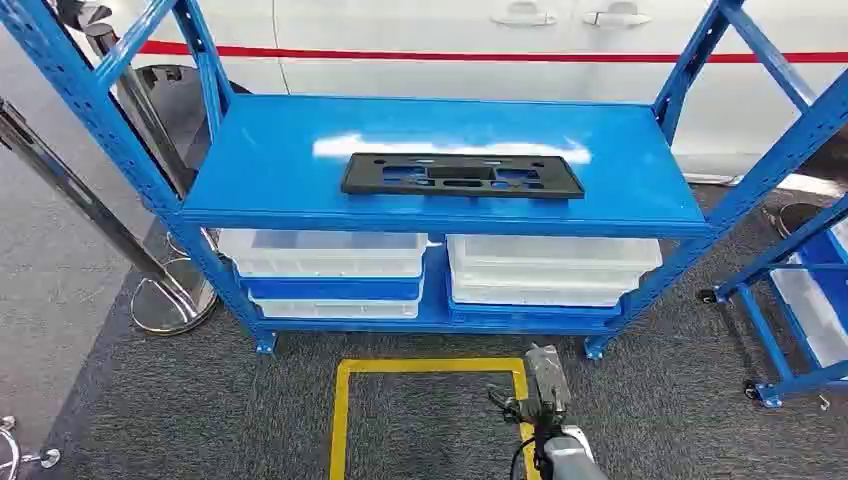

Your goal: Take the parts from the cabinet and place them on the table.

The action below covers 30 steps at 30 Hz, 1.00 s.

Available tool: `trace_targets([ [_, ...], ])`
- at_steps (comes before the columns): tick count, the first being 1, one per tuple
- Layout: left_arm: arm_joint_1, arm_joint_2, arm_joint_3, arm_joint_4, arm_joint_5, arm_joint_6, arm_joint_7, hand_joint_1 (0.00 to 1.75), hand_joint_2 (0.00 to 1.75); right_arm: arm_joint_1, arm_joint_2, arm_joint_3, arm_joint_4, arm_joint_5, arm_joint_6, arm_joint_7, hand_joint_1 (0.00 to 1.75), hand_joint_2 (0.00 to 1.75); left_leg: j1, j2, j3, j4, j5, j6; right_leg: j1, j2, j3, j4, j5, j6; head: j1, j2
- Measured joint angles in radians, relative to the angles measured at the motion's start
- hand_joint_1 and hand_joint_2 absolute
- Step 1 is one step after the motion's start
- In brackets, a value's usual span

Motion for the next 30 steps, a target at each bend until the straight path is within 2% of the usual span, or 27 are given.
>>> trace_targets([
  [2, 0.0, -0.002, 0.005, 0.003, -0.004, 0.0, 0.003, 0.0, 0.0, -0.01, 0.007, 0.056, -0.013, 0.032, -0.032, 0.006, 0.0, 1.75, -0.004, -0.001, 0.003, 0.001, -0.001, 0.0, 0.003, 0.0, 0.059, -0.134, 0.087, -0.012, 0.0, 0.0],
  [3, 0.0, -0.004, 0.007, 0.004, -0.008, 0.0, 0.003, 0.0, 0.0, -0.019, 0.01, 0.09, -0.019, 0.05, -0.049, 0.009, 0.0, 1.75, -0.006, -0.001, 0.005, 0.002, -0.002, -0.002, 0.009, 0.001, 0.103, -0.229, 0.133, -0.024, 0.0, 0.0],
  [4, 0.0, -0.01, 0.008, 0.005, -0.009, -0.001, 0.003, 0.0, 0.0, -0.029, 0.01, 0.117, -0.026, 0.064, -0.063, 0.012, 0.0, 1.75, -0.007, 0.0, 0.003, 0.001, -0.003, -0.003, 0.015, 0.001, 0.126, -0.278, 0.129, -0.038, 0.0, 0.0],
  [5, -0.004, -0.012, 0.01, 0.006, -0.01, -0.001, 0.004, 0.0, 0.0, -0.038, 0.013, 0.154, -0.032, 0.084, -0.082, 0.02, 0.0, 1.75, -0.012, 0.0, -0.003, 0.006, -0.005, -0.008, 0.017, 0.0, 0.128, -0.3, 0.128, -0.036, 0.0, 0.0],
  [8, -0.005, -0.015, 0.014, 0.006, -0.014, -0.001, 0.004, 0.0, 0.0, -0.044, 0.015, 0.207, -0.047, 0.116, -0.112, 0.036, 0.0, 1.75, -0.006, 0.001, -0.005, 0.002, -0.002, -0.017, 0.021, 0.001, 0.125, -0.296, 0.129, -0.036, 0.0, 0.0],
  [9, -0.006, -0.015, 0.015, 0.007, -0.019, -0.001, 0.004, 0.0, 0.0, -0.045, 0.018, 0.237, -0.056, 0.133, -0.128, 0.045, 0.0, 1.75, -0.007, 0.001, -0.002, -0.001, -0.001, -0.023, 0.02, 0.002, 0.126, -0.302, 0.131, -0.04, 0.0, 0.0],
  [10, -0.006, -0.015, 0.015, 0.007, -0.02, -0.001, 0.003, 0.0, 0.0, -0.047, 0.022, 0.27, -0.067, 0.15, -0.143, 0.055, 0.0, 1.75, -0.008, 0.002, -0.006, 0.004, -0.009, -0.029, 0.003, -0.002, 0.135, -0.316, 0.14, -0.046, 0.0, 0.0],
  [11, -0.006, -0.015, 0.015, 0.008, -0.022, -0.001, 0.001, 0.0, 0.0, -0.05, 0.023, 0.299, -0.078, 0.167, -0.156, 0.064, 0.0, 1.75, -0.008, 0.002, -0.012, 0.027, -0.028, -0.035, 0.005, -0.001, 0.138, -0.323, 0.142, -0.049, 0.0, 0.0],
  [12, -0.007, -0.016, 0.016, 0.01, -0.023, 0.0, -0.001, 0.0, 0.0, -0.054, 0.026, 0.33, -0.09, 0.186, -0.17, 0.073, 0.0, 1.75, -0.005, 0.001, -0.038, 0.084, -0.064, -0.039, 0.005, -0.002, 0.138, -0.323, 0.143, -0.053, -0.001, 0.0],
  [14, -0.009, -0.017, 0.016, 0.011, -0.028, -0.001, -0.004, 0.0, 0.0, -0.058, 0.029, 0.384, -0.108, 0.222, -0.193, 0.097, 0.0, 1.75, 0.003, 0.002, -0.118, 0.25, -0.137, -0.05, 0.005, -0.004, 0.137, -0.322, 0.143, -0.054, 0.0, 0.0],
  [15, -0.008, -0.018, 0.016, 0.011, -0.031, -0.001, -0.005, 0.0, 0.0, -0.059, 0.028, 0.412, -0.118, 0.242, -0.205, 0.111, 0.0, 1.75, 0.006, 0.002, -0.146, 0.307, -0.148, -0.055, 0.005, -0.005, 0.137, -0.321, 0.142, -0.054, 0.0, 0.0],
  [16, -0.007, -0.018, 0.017, 0.011, -0.034, -0.001, -0.006, 0.0, 0.0, -0.059, 0.028, 0.441, -0.127, 0.261, -0.216, 0.124, 0.0, 1.75, 0.01, 0.002, -0.151, 0.311, -0.134, -0.058, 0.005, -0.004, 0.137, -0.32, 0.142, -0.054, 0.0, 0.0],
  [17, -0.007, -0.018, 0.017, 0.011, -0.037, -0.001, -0.006, 0.0, 0.0, -0.06, 0.028, 0.466, -0.137, 0.278, -0.227, 0.136, 0.0, 1.75, 0.013, 0.002, -0.132, 0.263, -0.095, -0.061, 0.004, -0.003, 0.138, -0.318, 0.141, -0.053, -0.001, 0.0],
  [18, -0.008, -0.018, 0.018, 0.011, -0.041, 0.0, -0.008, 0.0, 0.0, -0.062, 0.029, 0.495, -0.149, 0.299, -0.238, 0.149, 0.0, 1.75, 0.015, 0.002, -0.094, 0.183, -0.048, -0.061, 0.002, -0.002, 0.139, -0.315, 0.139, -0.05, 0.0, 0.0],
  [19, -0.01, -0.018, 0.018, 0.011, -0.042, 0.0, -0.011, 0.0, 0.0, -0.067, 0.029, 0.522, -0.162, 0.32, -0.249, 0.163, 0.0, 1.75, 0.018, 0.004, -0.042, 0.075, 0.005, -0.061, 0.001, 0.0, 0.14, -0.31, 0.135, -0.045, -0.001, 0.0],
  [20, -0.012, -0.019, 0.019, 0.012, -0.043, 0.0, -0.013, 0.0, 0.0, -0.072, 0.028, 0.547, -0.174, 0.339, -0.262, 0.177, 0.0, 1.75, 0.018, 0.004, -0.016, 0.012, 0.008, -0.058, 0.0, 0.0, 0.137, -0.305, 0.131, -0.04, 0.0, 0.0],
  [21, -0.015, -0.02, 0.021, 0.013, -0.045, 0.0, -0.015, 0.0, 0.0, -0.079, 0.028, 0.573, -0.185, 0.359, -0.275, 0.192, 0.0, 1.75, 0.011, 0.003, -0.011, 0.003, 0.003, -0.053, 0.007, 0.001, 0.131, -0.298, 0.129, -0.034, 0.0, 0.0],
  [24, -0.017, -0.023, 0.023, 0.013, -0.053, 0.0, -0.021, 0.0, 0.0, -0.09, 0.028, 0.66, -0.218, 0.416, -0.306, 0.231, 0.0, 1.75, 0.007, 0.001, -0.018, 0.008, 0.007, -0.038, 0.007, 0.001, 0.13, -0.306, 0.137, -0.02, 0.0, 0.0],
  [25, -0.018, -0.025, 0.023, 0.013, -0.056, 0.0, -0.022, 0.0, 0.0, -0.094, 0.028, 0.686, -0.229, 0.435, -0.315, 0.243, 0.0, 1.75, 0.015, 0.002, -0.014, -0.004, 0.014, -0.028, 0.007, 0.003, 0.129, -0.303, 0.133, -0.014, 0.0, 0.0],
  [26, -0.019, -0.026, 0.023, 0.013, -0.059, 0.0, -0.023, 0.0, 0.0, -0.096, 0.027, 0.713, -0.242, 0.455, -0.328, 0.258, 0.0, 1.75, 0.016, 0.003, -0.012, -0.007, 0.017, -0.021, 0.002, 0.003, 0.125, -0.285, 0.117, -0.011, 0.0, 0.0],
  [27, -0.021, -0.028, 0.024, 0.013, -0.062, 0.0, -0.025, 0.0, 0.0, -0.102, 0.027, 0.738, -0.252, 0.474, -0.34, 0.272, 0.0, 1.75, 0.016, 0.003, -0.015, -0.008, 0.019, -0.014, 0.003, 0.003, 0.098, -0.23, 0.079, -0.008, 0.0, 0.0],
  [29, -0.023, -0.031, 0.025, 0.014, -0.064, 0.0, -0.027, 0.0, 0.0, -0.107, 0.025, 0.794, -0.271, 0.512, -0.363, 0.3, 0.0, 1.75, 0.015, 0.004, -0.018, -0.007, 0.019, -0.012, 0.002, 0.003, 0.023, -0.068, 0.001, -0.002, 0.0, 0.0],
  [30, -0.023, -0.031, 0.026, 0.014, -0.067, 0.0, -0.029, 0.0, 0.0, -0.107, 0.023, 0.822, -0.278, 0.532, -0.373, 0.312, 0.0, 1.75, 0.014, 0.004, -0.019, -0.007, 0.019, -0.012, 0.002, 0.003, -0.01, -0.001, -0.019, 0.0, 0.0, 0.0],
])
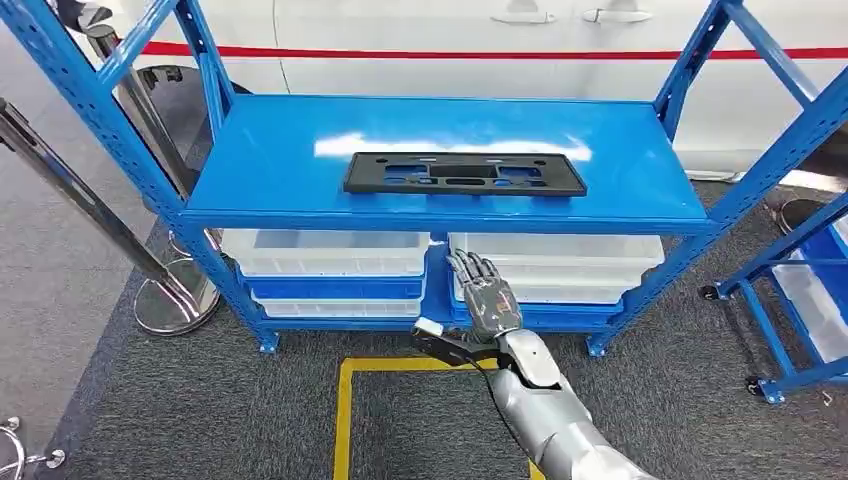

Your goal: Take the parts from the cabinet and place them on the table.

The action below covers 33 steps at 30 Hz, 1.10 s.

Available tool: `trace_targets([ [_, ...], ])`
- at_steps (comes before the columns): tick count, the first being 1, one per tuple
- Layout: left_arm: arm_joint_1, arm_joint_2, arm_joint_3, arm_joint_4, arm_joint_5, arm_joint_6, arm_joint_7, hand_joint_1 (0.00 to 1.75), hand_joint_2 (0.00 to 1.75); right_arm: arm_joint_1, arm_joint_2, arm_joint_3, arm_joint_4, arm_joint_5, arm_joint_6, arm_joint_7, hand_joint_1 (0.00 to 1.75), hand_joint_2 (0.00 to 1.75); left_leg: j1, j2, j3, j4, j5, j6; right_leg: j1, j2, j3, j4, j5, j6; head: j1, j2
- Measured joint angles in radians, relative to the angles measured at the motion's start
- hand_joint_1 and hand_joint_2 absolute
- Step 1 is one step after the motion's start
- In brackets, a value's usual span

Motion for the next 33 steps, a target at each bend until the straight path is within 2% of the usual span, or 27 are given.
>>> trace_targets([
  [1, 0.0, 0.0, 0.001, 0.0, -0.005, 0.0, -0.001, 0.0, 0.0, 0.0, -0.002, 0.024, -0.007, 0.018, -0.009, 0.014, 0.0, 1.75, 0.0, 0.0, 0.0, 0.001, 0.0, 0.0, 0.0, 0.0, -0.011, 0.019, 0.007, 0.0, 0.0, 0.0],
  [2, 0.0, -0.003, 0.002, 0.0, -0.007, 0.0, -0.003, 0.0, 0.0, 0.0, -0.003, 0.051, -0.017, 0.038, -0.019, 0.029, 0.0, 1.75, 0.0, -0.001, 0.002, 0.002, -0.001, -0.001, 0.0, 0.0, 0.002, -0.013, 0.038, -0.002, 0.0, 0.0],
  [3, 0.0, -0.003, 0.003, 0.0, -0.008, 0.0, -0.005, 0.0, 0.0, -0.003, -0.004, 0.072, -0.027, 0.055, -0.029, 0.041, 0.0, 1.75, 0.0, -0.002, 0.002, 0.003, -0.002, -0.002, 0.0, 0.0, 0.034, -0.079, 0.081, -0.005, 0.0, 0.0],
  [4, -0.002, -0.007, 0.003, 0.0, -0.011, 0.0, -0.008, 0.0, 0.0, -0.008, -0.005, 0.098, -0.041, 0.076, -0.041, 0.055, 0.0, 1.75, 0.0, -0.002, 0.003, 0.006, -0.004, -0.005, 0.0, 0.0, 0.08, -0.176, 0.13, -0.009, 0.0, 0.0],
  [5, -0.003, -0.009, 0.004, 0.0, -0.015, 0.0, -0.01, 0.0, 0.0, -0.017, -0.005, 0.128, -0.053, 0.096, -0.053, 0.07, 0.0, 1.75, 0.0, -0.002, 0.003, 0.009, -0.007, -0.01, 0.0, 0.0, 0.123, -0.268, 0.163, -0.015, 0.0, 0.0],
  [6, -0.006, -0.011, 0.005, 0.001, -0.016, 0.0, -0.01, 0.0, 0.0, -0.027, -0.009, 0.161, -0.062, 0.113, -0.065, 0.087, 0.0, 1.75, -0.01, -0.002, -0.002, 0.016, -0.01, -0.015, 0.009, 0.0, 0.132, -0.293, 0.147, -0.017, 0.0, 0.0],
  [8, -0.01, -0.011, 0.005, 0.001, -0.021, 0.0, -0.011, 0.0, 0.0, -0.038, -0.018, 0.218, -0.08, 0.139, -0.077, 0.124, 0.0, 1.75, -0.007, -0.002, -0.004, 0.013, -0.007, -0.023, 0.009, 0.002, 0.127, -0.291, 0.15, -0.022, 0.0, 0.0],
  [10, -0.011, -0.011, 0.005, 0.001, -0.026, 0.0, -0.011, 0.0, 0.0, -0.04, -0.027, 0.249, -0.104, 0.157, -0.083, 0.163, 0.0, 1.75, -0.005, -0.002, -0.002, 0.01, -0.006, -0.034, 0.008, 0.003, 0.129, -0.296, 0.153, -0.036, 0.0, 0.0],
  [11, -0.01, -0.011, 0.005, 0.001, -0.027, 0.0, -0.011, 0.0, 0.0, -0.041, -0.027, 0.249, -0.118, 0.159, -0.085, 0.178, 0.0, 1.75, -0.002, -0.001, -0.007, 0.022, -0.019, -0.039, 0.002, -0.001, 0.133, -0.302, 0.158, -0.044, 0.0, 0.0],
  [12, -0.01, -0.011, 0.005, 0.001, -0.028, 0.0, -0.011, 0.0, 0.0, -0.045, -0.029, 0.257, -0.137, 0.163, -0.087, 0.194, 0.0, 1.75, -0.003, -0.001, -0.025, 0.061, -0.048, -0.043, 0.001, 0.0, 0.132, -0.304, 0.159, -0.051, -0.001, 0.0],
  [13, -0.011, -0.011, 0.005, 0.001, -0.029, 0.0, -0.011, 0.0, 0.0, -0.05, -0.035, 0.27, -0.16, 0.17, -0.09, 0.213, 0.0, 1.75, -0.002, -0.001, -0.057, 0.129, -0.086, -0.047, 0.002, -0.001, 0.131, -0.303, 0.159, -0.054, -0.001, 0.0],
  [14, -0.011, -0.011, 0.005, 0.001, -0.031, 0.0, -0.011, 0.0, 0.0, -0.053, -0.043, 0.287, -0.185, 0.177, -0.096, 0.235, 0.0, 1.75, -0.001, -0.001, -0.099, 0.222, -0.127, -0.051, 0.003, -0.001, 0.13, -0.303, 0.159, -0.055, -0.001, 0.0],
  [15, -0.011, -0.011, 0.005, 0.001, -0.032, 0.0, -0.011, 0.0, 0.0, -0.054, -0.051, 0.301, -0.204, 0.182, -0.098, 0.255, 0.0, 1.75, -0.001, -0.001, -0.132, 0.292, -0.151, -0.053, 0.005, -0.001, 0.13, -0.303, 0.158, -0.056, -0.001, 0.0],
  [16, -0.01, -0.011, 0.005, 0.001, -0.035, 0.0, -0.011, 0.0, 0.0, -0.054, -0.059, 0.312, -0.224, 0.188, -0.098, 0.276, 0.0, 1.75, -0.001, -0.001, -0.15, 0.328, -0.151, -0.054, 0.006, 0.0, 0.13, -0.302, 0.158, -0.056, -0.001, 0.0],
  [17, -0.01, -0.011, 0.005, 0.001, -0.039, 0.0, -0.011, 0.0, 0.0, -0.054, -0.069, 0.324, -0.25, 0.194, -0.1, 0.3, 0.0, 1.75, -0.001, -0.001, -0.144, 0.311, -0.127, -0.052, 0.006, 0.0, 0.131, -0.301, 0.157, -0.057, -0.001, 0.0],
  [18, -0.011, -0.01, 0.005, 0.001, -0.042, 0.0, -0.011, 0.0, 0.0, -0.054, -0.078, 0.337, -0.275, 0.2, -0.101, 0.32, 0.0, 1.75, -0.001, -0.001, -0.118, 0.253, -0.087, -0.05, 0.007, 0.001, 0.132, -0.3, 0.157, -0.056, -0.001, 0.0],
  [20, -0.014, -0.007, 0.005, 0.001, -0.048, -0.001, -0.012, 0.0, 0.0, -0.059, -0.097, 0.365, -0.334, 0.212, -0.108, 0.371, 0.0, 1.75, -0.002, -0.001, -0.026, 0.061, 0.007, -0.037, 0.008, 0.004, 0.135, -0.297, 0.153, -0.052, -0.001, 0.0],
  [21, -0.017, -0.005, 0.005, 0.001, -0.049, -0.002, -0.012, 0.0, 0.0, -0.061, -0.107, 0.376, -0.359, 0.216, -0.113, 0.393, 0.0, 1.75, -0.008, -0.001, -0.006, 0.027, -0.008, -0.031, 0.012, 0.004, 0.133, -0.296, 0.151, -0.049, -0.001, 0.0],
  [22, -0.02, -0.004, 0.005, 0.001, -0.052, -0.003, -0.013, 0.0, 0.0, -0.063, -0.118, 0.386, -0.385, 0.221, -0.116, 0.412, 0.0, 1.75, -0.011, -0.001, -0.004, 0.008, -0.008, -0.028, 0.013, 0.004, 0.128, -0.292, 0.151, -0.044, -0.001, 0.0],
  [25, -0.024, -0.002, 0.005, 0.001, -0.064, -0.009, -0.013, 0.0, 0.0, -0.06, -0.148, 0.406, -0.458, 0.237, -0.12, 0.487, 0.0, 1.75, -0.014, -0.002, -0.007, 0.01, -0.003, -0.019, 0.01, 0.002, 0.128, -0.298, 0.156, -0.027, -0.001, 0.0],
  [26, -0.025, -0.002, 0.005, 0.001, -0.069, -0.012, -0.014, 0.0, 0.0, -0.057, -0.156, 0.406, -0.495, 0.242, -0.122, 0.516, 0.0, 1.75, -0.002, 0.002, 0.0, -0.004, 0.005, -0.009, 0.009, 0.003, 0.127, -0.29, 0.146, -0.02, -0.001, 0.0],
  [27, -0.028, -0.002, 0.005, 0.001, -0.073, -0.013, -0.016, 0.0, 0.0, -0.053, -0.162, 0.405, -0.521, 0.243, -0.129, 0.533, 0.0, 1.75, -0.004, 0.002, 0.002, -0.008, 0.006, -0.006, 0.008, 0.003, 0.118, -0.265, 0.127, -0.015, 0.0, 0.0],
  [28, -0.032, -0.002, 0.005, 0.001, -0.078, -0.015, -0.016, 0.0, 0.0, -0.048, -0.163, 0.398, -0.542, 0.243, -0.132, 0.539, 0.0, 1.75, -0.004, 0.003, 0.002, -0.008, 0.006, 0.0, 0.007, 0.003, 0.09, -0.207, 0.091, -0.011, 0.0, 0.0],
  [30, -0.035, -0.002, 0.005, 0.001, -0.084, -0.018, -0.018, 0.0, 0.0, -0.021, -0.164, 0.365, -0.572, 0.244, -0.134, 0.535, 0.0, 1.75, -0.004, 0.003, 0.001, -0.007, 0.005, 0.001, 0.005, 0.003, 0.01, -0.046, 0.019, -0.004, 0.0, 0.0],
  [31, -0.037, -0.002, 0.005, 0.001, -0.086, -0.019, -0.019, 0.0, 0.0, -0.004, -0.163, 0.346, -0.586, 0.244, -0.135, 0.526, 0.0, 1.75, -0.004, 0.002, 0.0, -0.006, 0.005, 0.002, 0.003, 0.002, -0.017, 0.005, 0.01, -0.002, 0.0, 0.0],
  [32, -0.037, -0.002, 0.005, 0.001, -0.088, -0.019, -0.019, 0.0, 0.0, 0.012, -0.163, 0.325, -0.601, 0.244, -0.136, 0.513, 0.0, 1.75, -0.004, 0.001, 0.001, -0.005, 0.004, 0.001, -0.001, 0.002, -0.019, 0.002, 0.028, -0.001, 0.0, 0.0],
  [33, -0.037, -0.002, 0.005, 0.001, -0.091, -0.021, -0.019, 0.0, 0.0, 0.022, -0.163, 0.308, -0.612, 0.244, -0.137, 0.503, 0.0, 1.75, -0.004, 0.0, 0.002, -0.003, 0.002, -0.001, -0.004, 0.002, 0.001, -0.045, 0.064, 0.0, 0.0, 0.0],
])
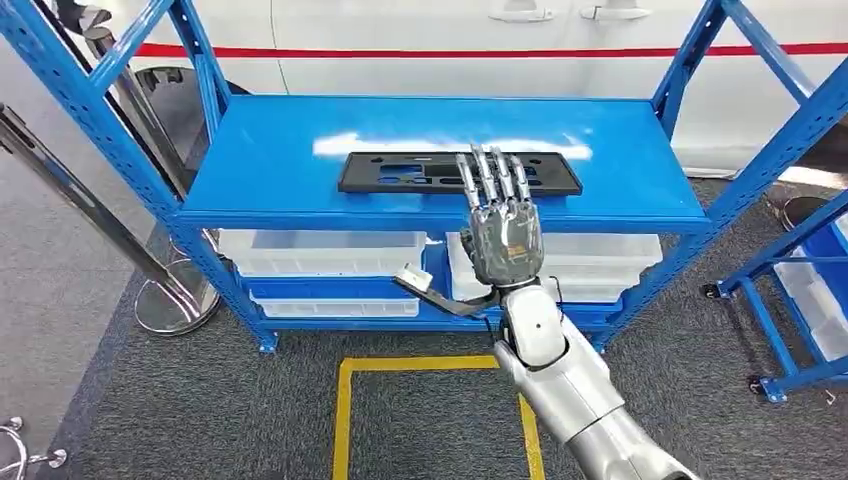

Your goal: Take the parts from the cabinet and place them on the table.

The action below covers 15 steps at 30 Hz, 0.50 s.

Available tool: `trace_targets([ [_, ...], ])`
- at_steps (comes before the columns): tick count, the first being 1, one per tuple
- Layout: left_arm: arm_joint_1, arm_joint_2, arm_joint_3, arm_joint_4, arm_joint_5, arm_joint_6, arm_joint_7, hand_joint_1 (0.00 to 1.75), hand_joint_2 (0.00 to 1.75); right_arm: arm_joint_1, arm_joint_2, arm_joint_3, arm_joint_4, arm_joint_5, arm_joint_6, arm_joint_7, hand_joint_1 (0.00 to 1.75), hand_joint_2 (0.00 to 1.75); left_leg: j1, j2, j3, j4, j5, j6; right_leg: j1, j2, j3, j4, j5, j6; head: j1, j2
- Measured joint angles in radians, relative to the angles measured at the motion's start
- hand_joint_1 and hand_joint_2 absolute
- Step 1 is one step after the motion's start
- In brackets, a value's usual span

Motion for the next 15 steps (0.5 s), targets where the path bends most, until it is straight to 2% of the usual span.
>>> trace_targets([
  [2, 0.0, 0.0, 0.0, 0.0, -0.007, -0.003, -0.002, 0.0, 0.0, 0.012, 0.006, -0.035, -0.028, 0.0, -0.001, -0.027, 0.0, 1.75, 0.002, -0.001, 0.001, 0.009, -0.007, -0.007, -0.006, -0.002, 0.088, -0.18, 0.092, 0.001, 0.0, 0.0],
  [3, -0.001, 0.0, 0.0, 0.0, -0.009, -0.004, -0.003, 0.0, 0.0, 0.017, 0.009, -0.052, -0.04, 0.001, -0.003, -0.044, 0.0, 1.75, 0.001, 0.0, -0.002, 0.013, -0.012, -0.013, -0.005, -0.001, 0.114, -0.233, 0.083, 0.0, 0.0, 0.0],
  [4, -0.007, 0.0, 0.001, 0.0, -0.01, -0.005, -0.005, 0.0, 0.0, 0.023, 0.015, -0.066, -0.05, 0.001, -0.005, -0.056, 0.0, 1.75, -0.005, -0.002, -0.006, 0.021, -0.015, -0.019, 0.002, 0.001, 0.111, -0.239, 0.09, -0.009, 0.0, 0.0],
  [7, -0.008, 0.0, 0.002, 0.0, -0.011, -0.006, -0.007, 0.0, 0.0, 0.041, 0.02, -0.101, -0.07, 0.001, -0.009, -0.074, 0.0, 1.75, -0.001, -0.003, -0.003, 0.014, -0.012, -0.033, 0.007, 0.002, 0.109, -0.235, 0.089, -0.028, 0.0, 0.0],
  [8, -0.008, 0.0, 0.002, 0.0, -0.011, -0.006, -0.007, 0.0, 0.0, 0.042, 0.023, -0.109, -0.076, 0.001, -0.01, -0.076, 0.0, 1.75, 0.0, -0.003, -0.005, 0.018, -0.019, -0.039, 0.001, 0.001, 0.112, -0.242, 0.094, -0.037, 0.0, 0.0],
  [9, -0.008, 0.0, 0.002, 0.0, -0.011, -0.006, -0.007, 0.0, 0.0, 0.042, 0.028, -0.114, -0.082, 0.001, -0.01, -0.077, 0.0, 1.75, 0.0, -0.001, -0.013, 0.041, -0.039, -0.043, 0.0, 0.001, 0.114, -0.244, 0.095, -0.044, -0.001, 0.0],
  [10, -0.009, 0.0, 0.002, 0.0, -0.011, -0.007, -0.007, 0.0, 0.0, 0.042, 0.032, -0.119, -0.087, 0.001, -0.01, -0.077, 0.0, 1.75, 0.0, 0.0, -0.036, 0.095, -0.073, -0.046, 0.0, 0.0, 0.114, -0.244, 0.094, -0.05, -0.001, 0.0],
  [12, -0.01, 0.0, 0.002, 0.0, -0.011, -0.007, -0.007, 0.0, 0.0, 0.05, 0.034, -0.129, -0.089, 0.002, -0.01, -0.082, 0.0, 1.75, 0.0, 0.0, -0.111, 0.256, -0.147, -0.05, 0.005, -0.002, 0.113, -0.243, 0.093, -0.053, 0.0, 0.0],
  [13, -0.009, 0.0, 0.003, 0.0, -0.011, -0.008, -0.007, 0.0, 0.0, 0.057, 0.035, -0.134, -0.088, 0.003, -0.01, -0.087, 0.0, 1.75, 0.0, 0.0, -0.141, 0.318, -0.163, -0.05, 0.008, -0.002, 0.113, -0.243, 0.092, -0.054, 0.0, 0.0],
  [14, -0.008, 0.0, 0.003, 0.0, -0.011, -0.008, -0.008, 0.0, 0.0, 0.064, 0.037, -0.14, -0.088, 0.003, -0.01, -0.094, 0.0, 1.75, 0.0, 0.0, -0.149, 0.332, -0.155, -0.048, 0.011, -0.002, 0.114, -0.243, 0.091, -0.055, 0.0, 0.0],
  [15, -0.007, 0.0, 0.004, 0.0, -0.011, -0.008, -0.008, 0.0, 0.0, 0.07, 0.038, -0.146, -0.088, 0.003, -0.01, -0.101, 0.0, 1.75, -0.001, 0.0, -0.133, 0.292, -0.122, -0.043, 0.013, -0.001, 0.115, -0.243, 0.091, -0.056, -0.001, 0.0],
])
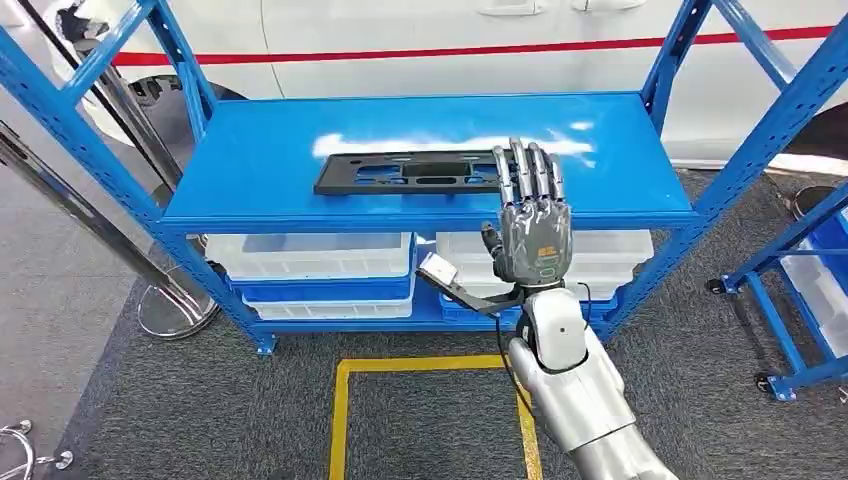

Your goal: Take the parts from the cabinet and place them on the table.

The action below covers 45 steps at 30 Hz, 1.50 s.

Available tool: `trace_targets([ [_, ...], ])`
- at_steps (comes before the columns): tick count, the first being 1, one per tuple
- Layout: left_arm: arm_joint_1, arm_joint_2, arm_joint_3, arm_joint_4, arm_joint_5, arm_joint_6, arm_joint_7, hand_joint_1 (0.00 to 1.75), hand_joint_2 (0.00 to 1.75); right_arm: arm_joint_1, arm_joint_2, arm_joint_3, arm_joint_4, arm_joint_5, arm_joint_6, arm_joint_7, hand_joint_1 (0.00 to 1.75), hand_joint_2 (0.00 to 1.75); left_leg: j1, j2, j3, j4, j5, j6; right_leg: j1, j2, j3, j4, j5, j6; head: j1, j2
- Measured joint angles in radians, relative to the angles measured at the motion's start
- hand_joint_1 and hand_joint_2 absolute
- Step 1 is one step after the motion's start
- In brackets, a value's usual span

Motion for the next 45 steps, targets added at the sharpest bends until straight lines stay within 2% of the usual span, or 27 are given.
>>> trace_targets([
  [2, -0.002, 0.0, 0.002, 0.0, 0.0, 0.0, -0.001, 0.0, 0.0, 0.004, 0.005, -0.008, 0.0, 0.0, 0.0, -0.007, 0.0, 1.75, -0.005, 0.0, 0.08, -0.17, 0.093, 0.018, 0.004, 0.003, 0.004, 0.0, -0.001, 0.0, 0.0, 0.0],
  [3, -0.003, 0.003, 0.003, 0.0, 0.0, 0.001, -0.002, 0.0, 0.0, 0.005, 0.006, -0.009, 0.001, 0.0, 0.0, -0.008, 0.0, 1.75, -0.011, 0.0, 0.113, -0.249, 0.117, 0.03, 0.004, 0.003, 0.005, 0.0, -0.002, 0.0, 0.0, 0.0],
  [4, -0.006, 0.008, 0.004, 0.0, 0.002, 0.002, -0.002, 0.0, 0.0, 0.006, 0.006, -0.011, 0.005, 0.0, 0.0, -0.008, 0.0, 1.75, -0.013, 0.001, 0.126, -0.266, 0.106, 0.035, 0.012, 0.002, 0.003, 0.001, -0.003, 0.004, 0.0, 0.0],
  [7, -0.01, 0.007, 0.005, 0.0, 0.003, 0.005, -0.004, 0.0, 0.0, 0.014, 0.005, -0.014, 0.026, 0.0, -0.001, -0.003, 0.0, 1.75, -0.021, -0.003, 0.124, -0.276, 0.11, 0.038, 0.001, 0.0, 0.001, -0.005, 0.003, 0.02, 0.0, 0.0],
  [9, -0.013, 0.005, 0.005, 0.0, 0.003, 0.009, -0.003, 0.0, 0.0, 0.016, 0.005, -0.014, 0.038, 0.0, -0.001, 0.005, 0.0, 1.75, -0.007, 0.002, 0.138, -0.302, 0.125, 0.044, 0.003, 0.001, 0.001, 0.006, -0.008, 0.032, 0.001, 0.0],
  [10, -0.018, 0.005, 0.006, 0.0, 0.003, 0.012, -0.003, 0.0, 0.0, 0.013, 0.005, -0.014, 0.047, 0.0, -0.001, 0.008, 0.0, 1.75, -0.007, 0.001, 0.139, -0.307, 0.127, 0.047, 0.003, 0.001, -0.017, 0.044, -0.036, 0.038, 0.001, 0.0],
  [12, -0.025, 0.005, 0.006, 0.0, 0.002, 0.015, -0.003, 0.0, 0.0, 0.017, 0.004, -0.014, 0.072, 0.0, -0.001, 0.01, 0.0, 1.75, -0.007, 0.002, 0.138, -0.306, 0.128, 0.049, -0.003, 0.001, -0.089, 0.192, -0.11, 0.045, 0.001, 0.0],
  [13, -0.025, 0.005, 0.006, 0.0, 0.001, 0.016, -0.002, 0.0, 0.0, 0.023, 0.003, -0.014, 0.085, 0.0, -0.001, 0.013, 0.0, 1.75, -0.007, 0.002, 0.137, -0.306, 0.128, 0.05, -0.006, 0.001, -0.125, 0.262, -0.135, 0.049, 0.001, 0.0],
  [14, -0.025, 0.005, 0.006, 0.0, 0.0, 0.018, -0.002, 0.0, 0.0, 0.026, 0.003, -0.014, 0.095, 0.0, -0.001, 0.013, 0.0, 1.75, -0.006, 0.002, 0.136, -0.304, 0.128, 0.049, -0.009, 0.0, -0.142, 0.292, -0.134, 0.052, 0.001, 0.0],
  [16, -0.024, 0.005, 0.006, 0.0, 0.0, 0.018, -0.001, 0.0, 0.0, 0.028, 0.002, -0.017, 0.108, 0.0, -0.002, 0.012, 0.0, 1.75, -0.004, 0.002, 0.137, -0.299, 0.123, 0.046, -0.017, 0.0, -0.109, 0.215, -0.067, 0.058, 0.001, 0.0],
  [18, -0.024, 0.005, 0.006, 0.0, -0.002, 0.018, -0.001, 0.0, 0.0, 0.026, 0.002, -0.023, 0.115, 0.0, -0.002, 0.008, 0.0, 1.75, -0.001, 0.001, 0.137, -0.286, 0.114, 0.037, -0.023, -0.001, -0.019, 0.038, 0.019, 0.062, 0.001, 0.0],
  [19, -0.024, 0.005, 0.006, 0.0, -0.002, 0.018, -0.001, 0.0, 0.0, 0.024, 0.002, -0.026, 0.122, 0.0, -0.002, 0.006, 0.0, 1.75, -0.003, -0.001, 0.131, -0.281, 0.109, 0.03, -0.02, 0.0, -0.005, 0.012, -0.006, 0.058, 0.001, 0.0],
  [23, -0.026, 0.005, 0.008, 0.0, -0.002, 0.018, -0.002, 0.0, 0.0, 0.028, 0.003, -0.032, 0.138, 0.0, -0.002, 0.005, 0.0, 1.75, -0.003, -0.002, 0.129, -0.278, 0.108, 0.008, -0.011, 0.005, -0.012, 0.008, 0.002, 0.03, 0.001, 0.0],
  [25, -0.027, 0.005, 0.009, 0.0, -0.001, 0.018, -0.003, 0.0, 0.0, 0.028, 0.003, -0.032, 0.143, 0.0, -0.002, 0.008, 0.0, 1.75, 0.001, 0.0, 0.117, -0.244, 0.078, -0.001, -0.017, 0.003, -0.006, 0.0, 0.006, 0.016, 0.001, 0.0],
  [27, -0.027, 0.005, 0.009, 0.0, 0.0, 0.018, -0.005, 0.0, 0.0, 0.034, 0.003, -0.032, 0.148, 0.0, -0.002, 0.01, 0.0, 1.75, 0.001, 0.0, 0.051, -0.099, 0.0, -0.007, -0.015, 0.0, -0.006, 0.0, 0.005, 0.008, 0.0, 0.0],
  [29, -0.024, 0.004, 0.009, 0.0, 0.0, 0.018, -0.006, 0.0, 0.0, 0.045, 0.002, -0.032, 0.153, 0.0, -0.002, 0.014, 0.0, 1.75, 0.001, 0.0, -0.008, 0.023, -0.035, -0.009, -0.011, 0.0, -0.006, 0.001, 0.004, 0.006, 0.0, 0.0],
  [30, -0.023, 0.004, 0.01, 0.0, 0.0, 0.018, -0.006, 0.0, 0.0, 0.049, 0.002, -0.032, 0.156, 0.0, -0.002, 0.016, 0.0, 1.75, 0.001, 0.0, -0.01, 0.022, -0.022, -0.007, -0.009, 0.0, -0.006, 0.002, 0.004, 0.006, 0.0, 0.0],
  [31, -0.023, 0.005, 0.009, 0.0, 0.0, 0.018, -0.007, 0.0, 0.0, 0.051, 0.002, -0.032, 0.156, 0.001, -0.002, 0.019, 0.0, 1.75, 0.0, 0.0, 0.009, -0.022, 0.013, -0.003, -0.008, 0.002, -0.006, 0.003, 0.003, 0.005, 0.0, 0.0],
  [33, -0.026, 0.005, 0.009, 0.0, -0.001, 0.018, -0.01, 0.0, 0.0, 0.049, 0.002, -0.032, 0.157, 0.0, -0.002, 0.026, 0.0, 1.75, -0.002, 0.0, 0.09, -0.194, 0.103, 0.012, -0.006, 0.004, -0.001, 0.003, 0.002, 0.006, 0.0, 0.0],
  [34, -0.027, 0.005, 0.009, 0.0, -0.002, 0.019, -0.01, 0.0, 0.0, 0.048, 0.002, -0.032, 0.157, 0.001, -0.002, 0.028, 0.0, 1.75, -0.005, 0.0, 0.117, -0.259, 0.111, 0.021, -0.006, 0.004, 0.0, 0.002, 0.001, 0.007, 0.001, 0.0],
  [37, -0.032, 0.004, 0.009, 0.0, -0.009, 0.023, -0.011, 0.0, 0.0, 0.047, 0.001, -0.032, 0.161, 0.001, -0.002, 0.033, 0.0, 1.75, -0.013, -0.002, 0.125, -0.273, 0.106, 0.023, -0.005, 0.004, -0.004, 0.001, 0.004, 0.024, 0.001, 0.0],
  [38, -0.032, 0.004, 0.009, 0.0, -0.01, 0.023, -0.011, 0.0, 0.0, 0.047, 0.001, -0.032, 0.161, 0.001, -0.002, 0.033, 0.0, 1.75, -0.014, -0.003, 0.126, -0.276, 0.109, 0.027, -0.005, 0.004, -0.001, -0.004, 0.006, 0.03, 0.001, 0.0],
  [39, -0.032, 0.004, 0.009, 0.0, -0.012, 0.024, -0.011, 0.0, 0.0, 0.045, 0.001, -0.032, 0.161, 0.001, -0.002, 0.033, 0.0, 1.75, -0.001, -0.002, 0.135, -0.295, 0.12, 0.037, 0.001, 0.003, -0.002, -0.003, 0.002, 0.038, 0.001, 0.0],
  [41, -0.036, 0.002, 0.009, 0.0, -0.012, 0.024, -0.011, 0.0, 0.0, 0.039, 0.0, -0.032, 0.165, 0.001, -0.002, 0.033, 0.0, 1.75, -0.002, 0.002, 0.137, -0.303, 0.126, 0.045, -0.003, 0.003, -0.028, 0.063, -0.048, 0.043, 0.002, 0.0],
  [43, -0.038, 0.0, 0.009, 0.0, -0.012, 0.027, -0.01, 0.0, 0.0, 0.039, -0.002, -0.032, 0.172, 0.001, -0.002, 0.037, 0.0, 1.75, -0.002, 0.002, 0.135, -0.302, 0.126, 0.047, -0.005, 0.002, -0.103, 0.221, -0.125, 0.048, 0.001, 0.0],
  [44, -0.038, 0.0, 0.009, 0.0, -0.013, 0.028, -0.008, 0.0, 0.0, 0.042, -0.003, -0.031, 0.177, 0.001, -0.002, 0.039, 0.0, 1.75, -0.003, 0.002, 0.134, -0.301, 0.125, 0.048, -0.007, 0.002, -0.133, 0.282, -0.141, 0.05, 0.002, 0.0],
  [45, -0.038, 0.0, 0.009, 0.0, -0.013, 0.029, -0.007, 0.0, 0.0, 0.045, -0.005, -0.03, 0.181, 0.001, -0.002, 0.04, 0.0, 1.75, -0.003, 0.002, 0.134, -0.3, 0.125, 0.047, -0.009, 0.002, -0.141, 0.294, -0.132, 0.052, 0.001, 0.0],
])
